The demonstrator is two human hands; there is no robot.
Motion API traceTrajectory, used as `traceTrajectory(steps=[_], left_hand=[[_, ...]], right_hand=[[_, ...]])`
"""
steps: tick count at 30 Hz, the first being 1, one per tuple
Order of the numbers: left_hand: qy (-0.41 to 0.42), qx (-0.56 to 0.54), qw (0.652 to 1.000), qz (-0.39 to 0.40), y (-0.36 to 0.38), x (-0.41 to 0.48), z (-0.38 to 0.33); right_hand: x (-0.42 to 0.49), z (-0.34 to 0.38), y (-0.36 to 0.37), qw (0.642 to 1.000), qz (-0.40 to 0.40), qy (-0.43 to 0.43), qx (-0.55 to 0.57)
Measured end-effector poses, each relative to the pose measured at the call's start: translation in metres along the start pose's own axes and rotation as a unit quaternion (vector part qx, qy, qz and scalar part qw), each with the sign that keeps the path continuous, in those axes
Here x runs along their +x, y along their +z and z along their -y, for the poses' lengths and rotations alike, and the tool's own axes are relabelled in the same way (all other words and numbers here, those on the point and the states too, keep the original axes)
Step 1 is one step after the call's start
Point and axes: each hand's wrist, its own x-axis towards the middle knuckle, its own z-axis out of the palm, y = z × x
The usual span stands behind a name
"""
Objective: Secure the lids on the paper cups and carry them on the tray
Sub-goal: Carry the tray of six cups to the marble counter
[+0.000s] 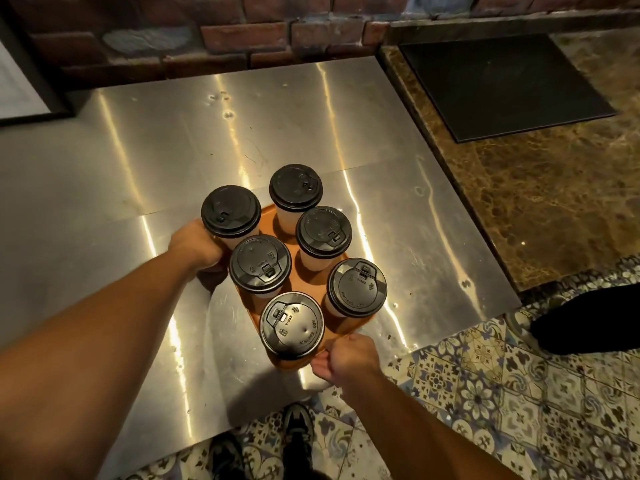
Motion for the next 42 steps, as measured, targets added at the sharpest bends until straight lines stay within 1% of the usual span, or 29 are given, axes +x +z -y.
traceTrajectory(steps=[4, 7, 10, 13, 17, 18, 22, 24, 29, 32, 34, 38, 40, 42], left_hand=[[-0.050, -0.090, 0.994, 0.037, -0.011, -0.018, 0.023], [-0.093, -0.130, 0.986, 0.045, -0.016, -0.032, 0.044], [-0.124, -0.156, 0.980, 0.028, -0.016, -0.043, 0.066], [-0.151, -0.167, 0.974, 0.022, -0.018, -0.056, 0.086], [-0.176, -0.171, 0.969, 0.025, -0.018, -0.075, 0.110], [-0.187, -0.179, 0.966, 0.028, -0.017, -0.080, 0.115], [-0.251, -0.264, 0.931, 0.037, -0.008, -0.104, 0.137], [-0.269, -0.282, 0.920, 0.049, -0.003, -0.117, 0.147], [-0.318, -0.319, 0.892, 0.048, 0.010, -0.154, 0.172], [-0.337, -0.339, 0.877, 0.050, 0.018, -0.173, 0.180], [-0.345, -0.347, 0.871, 0.043, 0.022, -0.183, 0.185], [-0.348, -0.390, 0.852, 0.046, 0.022, -0.197, 0.188], [-0.337, -0.395, 0.853, 0.048, 0.021, -0.201, 0.190], [-0.326, -0.382, 0.863, 0.050, 0.019, -0.204, 0.193]], right_hand=[[-0.006, 0.003, -0.008, 0.997, -0.003, -0.034, -0.076], [-0.012, 0.009, -0.009, 0.984, -0.032, -0.078, -0.157], [-0.018, 0.016, -0.009, 0.964, -0.059, -0.098, -0.241], [-0.018, 0.021, -0.008, 0.947, -0.069, -0.134, -0.285], [-0.019, 0.026, -0.007, 0.908, -0.093, -0.191, -0.361], [-0.019, 0.027, -0.007, 0.903, -0.094, -0.198, -0.370], [-0.018, 0.035, -0.006, 0.898, -0.095, -0.207, -0.375], [-0.017, 0.039, -0.005, 0.900, -0.087, -0.209, -0.372], [-0.012, 0.050, 0.002, 0.920, -0.045, -0.214, -0.326], [-0.016, 0.054, 0.009, 0.939, -0.023, -0.213, -0.270], [-0.020, 0.056, 0.012, 0.944, -0.010, -0.217, -0.247], [-0.025, 0.058, 0.020, 0.946, 0.013, -0.222, -0.236], [-0.028, 0.059, 0.023, 0.943, 0.019, -0.218, -0.249], [-0.029, 0.058, 0.026, 0.942, 0.027, -0.219, -0.253]])
